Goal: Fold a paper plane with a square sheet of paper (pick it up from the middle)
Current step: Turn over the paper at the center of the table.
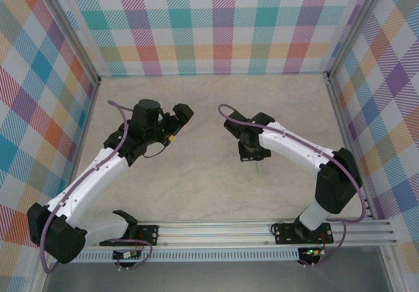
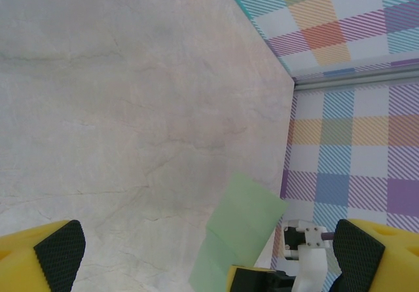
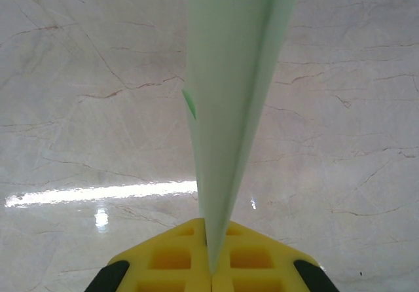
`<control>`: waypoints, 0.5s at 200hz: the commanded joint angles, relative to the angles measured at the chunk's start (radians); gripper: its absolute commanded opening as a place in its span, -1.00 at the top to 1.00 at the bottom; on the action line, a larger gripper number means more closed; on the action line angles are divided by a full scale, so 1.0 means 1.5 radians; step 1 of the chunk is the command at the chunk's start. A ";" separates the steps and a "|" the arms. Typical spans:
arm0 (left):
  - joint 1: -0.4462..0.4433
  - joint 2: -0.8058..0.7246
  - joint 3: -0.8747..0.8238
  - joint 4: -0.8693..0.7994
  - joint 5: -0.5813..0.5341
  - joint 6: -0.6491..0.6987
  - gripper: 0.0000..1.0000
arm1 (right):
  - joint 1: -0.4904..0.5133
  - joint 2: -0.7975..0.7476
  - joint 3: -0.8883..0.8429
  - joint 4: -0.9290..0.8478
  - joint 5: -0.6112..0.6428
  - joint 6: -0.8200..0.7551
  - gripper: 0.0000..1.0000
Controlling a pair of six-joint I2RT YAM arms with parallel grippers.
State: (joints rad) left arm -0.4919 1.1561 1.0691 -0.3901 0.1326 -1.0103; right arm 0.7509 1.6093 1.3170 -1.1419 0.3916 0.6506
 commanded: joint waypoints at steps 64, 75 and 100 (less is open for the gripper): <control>0.011 -0.001 0.042 0.004 0.014 0.055 -1.00 | 0.022 0.058 0.046 0.016 -0.006 0.005 0.90; 0.011 0.000 0.047 -0.005 0.020 0.061 -1.00 | 0.025 0.061 0.049 0.011 -0.004 0.011 0.90; 0.012 -0.018 0.046 -0.027 0.015 0.081 -1.00 | 0.031 0.068 0.063 -0.005 0.014 0.019 0.89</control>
State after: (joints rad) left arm -0.4881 1.1564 1.1114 -0.3939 0.1482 -0.9440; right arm 0.7849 1.6947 1.3693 -1.1152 0.3824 0.6510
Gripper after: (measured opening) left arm 0.998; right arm 0.052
